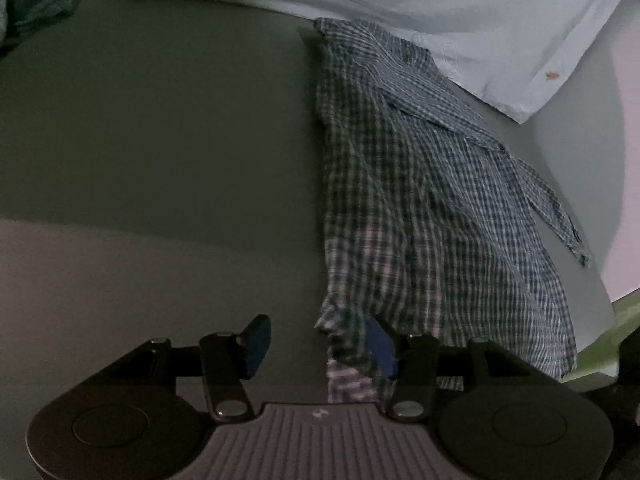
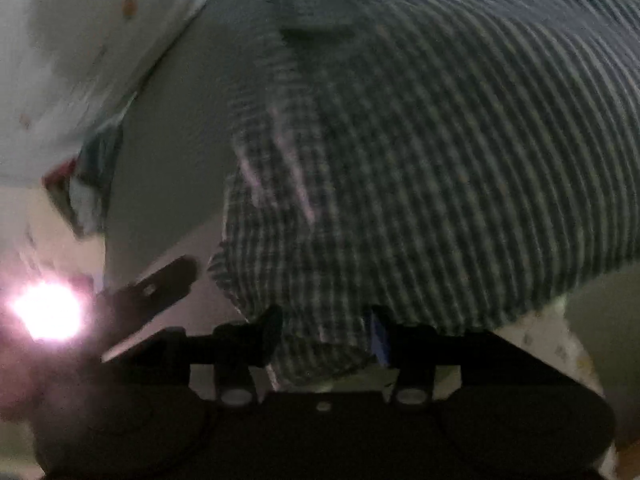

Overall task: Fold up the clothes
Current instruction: 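Grasp the shirt edge with the left gripper and fold it lengthwise over the body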

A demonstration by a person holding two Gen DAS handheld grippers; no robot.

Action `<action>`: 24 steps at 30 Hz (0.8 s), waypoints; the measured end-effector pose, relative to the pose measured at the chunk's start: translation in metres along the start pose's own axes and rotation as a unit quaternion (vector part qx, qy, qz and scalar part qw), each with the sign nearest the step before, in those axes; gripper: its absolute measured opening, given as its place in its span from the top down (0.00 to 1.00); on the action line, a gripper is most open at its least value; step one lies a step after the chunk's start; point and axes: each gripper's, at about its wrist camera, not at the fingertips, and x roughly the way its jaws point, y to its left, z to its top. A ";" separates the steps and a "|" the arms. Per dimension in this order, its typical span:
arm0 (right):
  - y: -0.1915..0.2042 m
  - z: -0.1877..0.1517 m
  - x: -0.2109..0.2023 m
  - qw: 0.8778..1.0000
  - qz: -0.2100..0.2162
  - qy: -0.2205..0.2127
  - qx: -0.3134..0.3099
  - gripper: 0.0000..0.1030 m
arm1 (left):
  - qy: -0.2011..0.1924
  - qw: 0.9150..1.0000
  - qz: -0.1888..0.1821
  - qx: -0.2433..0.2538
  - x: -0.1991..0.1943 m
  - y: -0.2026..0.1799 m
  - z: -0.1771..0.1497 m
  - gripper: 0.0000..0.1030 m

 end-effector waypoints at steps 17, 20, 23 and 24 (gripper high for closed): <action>0.043 -0.007 -0.024 0.981 -0.020 -0.113 -0.159 1.00 | 0.098 0.898 -0.183 -0.388 0.022 0.088 -0.031 0.98; 0.059 -0.008 -0.058 0.974 -0.005 -0.163 -0.156 1.00 | 0.132 0.862 -0.208 -0.443 0.009 0.096 -0.042 0.99; 0.063 -0.005 -0.071 0.969 -0.029 -0.185 -0.159 1.00 | 0.167 0.859 -0.189 -0.445 0.009 0.101 -0.053 0.99; 0.064 -0.005 -0.065 0.965 -0.065 -0.181 -0.181 0.99 | 0.176 0.867 -0.175 -0.432 0.012 0.102 -0.055 0.99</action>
